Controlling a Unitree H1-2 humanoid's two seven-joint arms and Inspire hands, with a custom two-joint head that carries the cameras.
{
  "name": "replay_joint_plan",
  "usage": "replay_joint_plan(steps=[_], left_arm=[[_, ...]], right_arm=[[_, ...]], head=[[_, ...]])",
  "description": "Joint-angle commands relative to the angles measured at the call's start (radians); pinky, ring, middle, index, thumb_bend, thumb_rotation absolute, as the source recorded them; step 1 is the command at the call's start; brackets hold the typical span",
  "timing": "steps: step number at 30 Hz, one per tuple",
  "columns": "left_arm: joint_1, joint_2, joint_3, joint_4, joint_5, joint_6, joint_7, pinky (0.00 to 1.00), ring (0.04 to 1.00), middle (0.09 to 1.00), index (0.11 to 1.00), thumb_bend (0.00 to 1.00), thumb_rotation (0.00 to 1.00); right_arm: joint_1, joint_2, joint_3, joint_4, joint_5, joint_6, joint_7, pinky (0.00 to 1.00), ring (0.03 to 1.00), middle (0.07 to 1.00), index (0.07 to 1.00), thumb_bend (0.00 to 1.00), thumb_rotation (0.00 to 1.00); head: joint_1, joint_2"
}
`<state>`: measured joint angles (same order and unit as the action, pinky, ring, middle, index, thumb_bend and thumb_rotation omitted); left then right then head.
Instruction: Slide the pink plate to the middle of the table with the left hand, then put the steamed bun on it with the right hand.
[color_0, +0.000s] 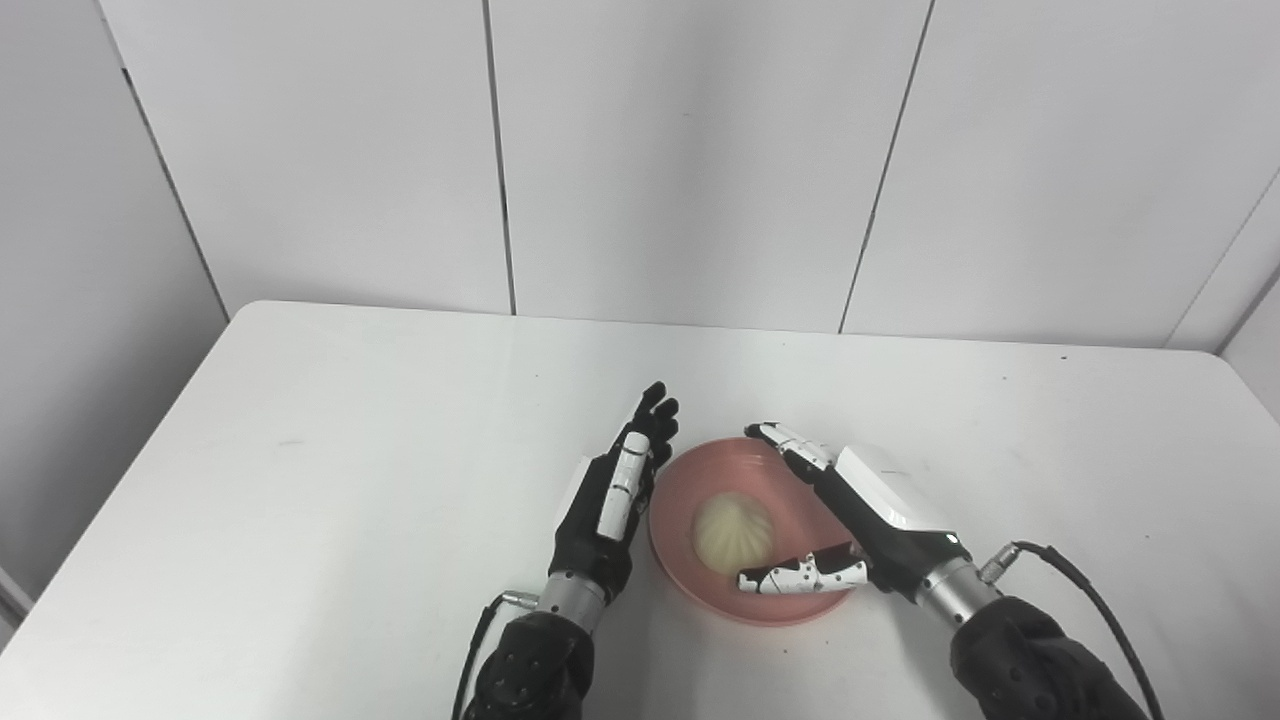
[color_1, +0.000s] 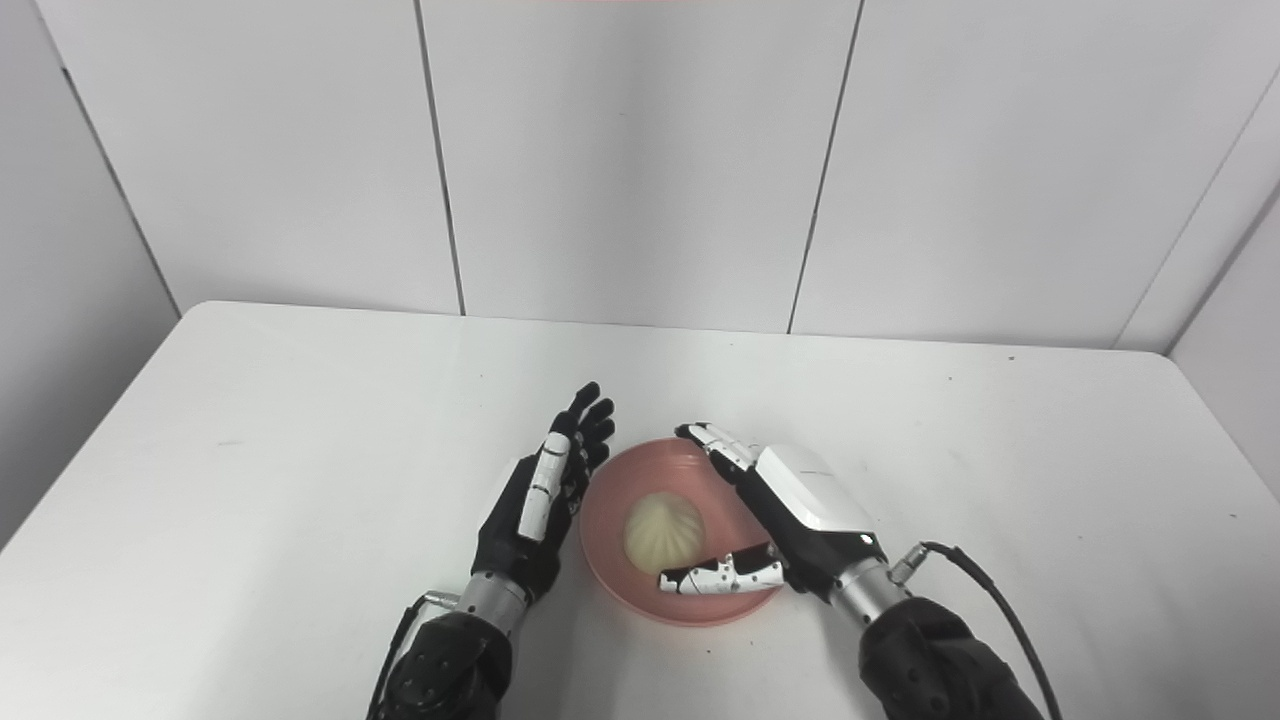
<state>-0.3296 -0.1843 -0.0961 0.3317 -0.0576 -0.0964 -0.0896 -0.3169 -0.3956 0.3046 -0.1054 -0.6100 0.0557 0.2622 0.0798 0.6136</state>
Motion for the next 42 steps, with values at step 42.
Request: replay_joint_plan(steps=[42], left_arm=[[0.071,0.080,0.014,-0.106,0.010,0.020,-0.006,1.00,1.000,1.000,0.989,0.57,1.00]], right_arm=[[0.121,0.322,-0.330,0.069,0.670,-0.091,-0.263,1.00,1.000,1.000,1.000,0.67,0.92]], head=[[0.036,-0.011]])
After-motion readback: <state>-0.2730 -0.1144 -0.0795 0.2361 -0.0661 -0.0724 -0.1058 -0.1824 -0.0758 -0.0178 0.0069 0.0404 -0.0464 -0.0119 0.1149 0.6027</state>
